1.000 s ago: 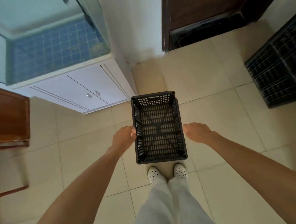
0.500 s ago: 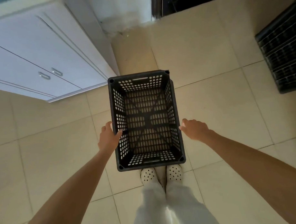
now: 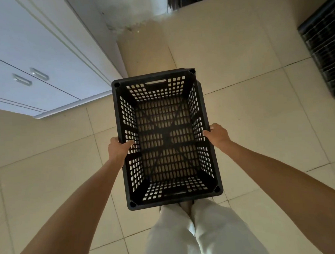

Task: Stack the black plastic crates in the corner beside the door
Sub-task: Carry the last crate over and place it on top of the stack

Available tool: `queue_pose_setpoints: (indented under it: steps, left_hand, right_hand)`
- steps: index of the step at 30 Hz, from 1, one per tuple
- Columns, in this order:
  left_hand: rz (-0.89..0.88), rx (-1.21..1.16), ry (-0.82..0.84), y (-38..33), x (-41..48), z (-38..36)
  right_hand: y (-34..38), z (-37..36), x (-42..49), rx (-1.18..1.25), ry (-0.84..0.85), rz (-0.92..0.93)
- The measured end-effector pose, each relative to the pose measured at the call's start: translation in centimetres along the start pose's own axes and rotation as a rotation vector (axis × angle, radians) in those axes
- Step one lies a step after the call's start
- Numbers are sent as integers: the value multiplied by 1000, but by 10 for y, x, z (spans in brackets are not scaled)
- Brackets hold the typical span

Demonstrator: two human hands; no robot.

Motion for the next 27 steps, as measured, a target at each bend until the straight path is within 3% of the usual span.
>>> queue_pose_setpoints:
  steps: [6, 16, 22, 27]
  left_hand:
    - [-49, 72, 51, -37, -47, 13]
    - [-183, 415, 115, -150, -197, 49]
    - [-332, 624, 221, -245, -307, 54]
    - [-461, 594, 267, -325, -389, 41]
  right_hand:
    - [6, 37, -49, -40, -27, -22]
    - [34, 145, -228, -107, -56, -90]
    - [42, 233, -360, -142, -242, -103]
    - [48, 306, -452, -159, -371, -91]
Point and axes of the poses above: each hand's wrist, its own x-axis towards the middle knuckle, its own z-axis out of the back of the hand, y = z × x, the point moved 7 cm from there along x, towards the middle knuckle, and after that the axes turned 13 degrees about y, right-handed, at the moved point
